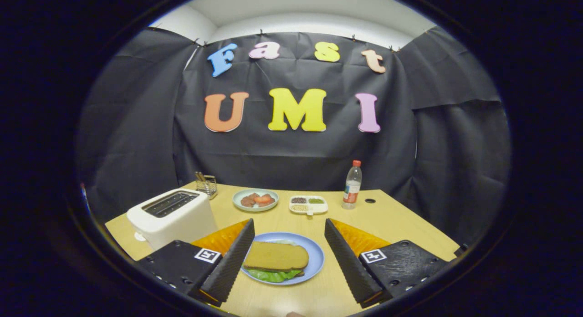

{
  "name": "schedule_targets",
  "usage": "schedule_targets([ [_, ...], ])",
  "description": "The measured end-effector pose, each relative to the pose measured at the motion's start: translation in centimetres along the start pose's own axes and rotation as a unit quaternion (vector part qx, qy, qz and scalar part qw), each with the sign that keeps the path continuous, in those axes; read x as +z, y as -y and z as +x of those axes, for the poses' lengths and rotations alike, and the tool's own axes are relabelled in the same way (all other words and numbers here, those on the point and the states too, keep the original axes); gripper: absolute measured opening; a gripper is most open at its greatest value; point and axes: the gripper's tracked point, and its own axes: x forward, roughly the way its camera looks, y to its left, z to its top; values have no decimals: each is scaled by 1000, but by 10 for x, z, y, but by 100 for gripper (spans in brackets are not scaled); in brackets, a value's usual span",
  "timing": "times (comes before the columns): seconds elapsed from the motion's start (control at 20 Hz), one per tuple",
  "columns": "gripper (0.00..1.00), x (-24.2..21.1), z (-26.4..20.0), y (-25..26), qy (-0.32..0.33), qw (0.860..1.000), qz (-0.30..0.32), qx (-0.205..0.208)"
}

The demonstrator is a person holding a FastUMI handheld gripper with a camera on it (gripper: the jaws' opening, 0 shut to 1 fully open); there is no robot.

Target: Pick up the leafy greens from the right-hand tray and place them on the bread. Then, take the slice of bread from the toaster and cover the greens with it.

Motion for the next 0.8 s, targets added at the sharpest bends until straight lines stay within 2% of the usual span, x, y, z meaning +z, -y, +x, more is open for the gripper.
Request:
schedule_targets([
  [0.05, 96, 2, -10, -2, 1, 1000, -7, -2],
  [0.3, 94, 8, -54, -7, -28, 997, -71, -29],
  [0.45, 94, 14, -73, -29, -48, 993, -110, 2],
  [0.6, 94, 26, -90, -20, -51, 995, -86, -11],
  [0.8, 94, 50, -113, -6, -23, 999, -46, -19],
])
